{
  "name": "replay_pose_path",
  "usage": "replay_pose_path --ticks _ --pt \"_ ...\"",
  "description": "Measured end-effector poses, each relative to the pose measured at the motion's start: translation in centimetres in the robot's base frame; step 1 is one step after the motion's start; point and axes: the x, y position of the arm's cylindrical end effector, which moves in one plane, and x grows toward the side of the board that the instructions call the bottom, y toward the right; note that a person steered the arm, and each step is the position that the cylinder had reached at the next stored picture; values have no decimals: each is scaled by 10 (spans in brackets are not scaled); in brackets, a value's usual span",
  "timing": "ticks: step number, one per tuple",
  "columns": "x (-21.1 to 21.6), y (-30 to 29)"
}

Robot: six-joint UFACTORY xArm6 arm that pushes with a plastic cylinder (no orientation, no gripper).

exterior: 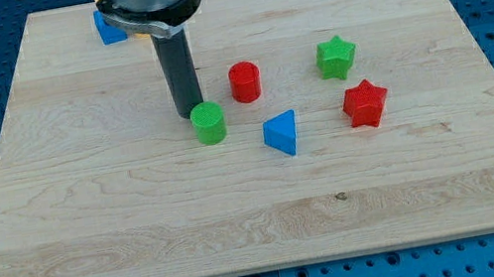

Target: Move the yellow heart above the red circle

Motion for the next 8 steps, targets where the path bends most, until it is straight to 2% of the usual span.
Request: replay_pose_path --ticks 1,4,5,8 --pt "-22 -33" --pt "-188 -191" --pt "-238 -194" --pt "-237 -86"
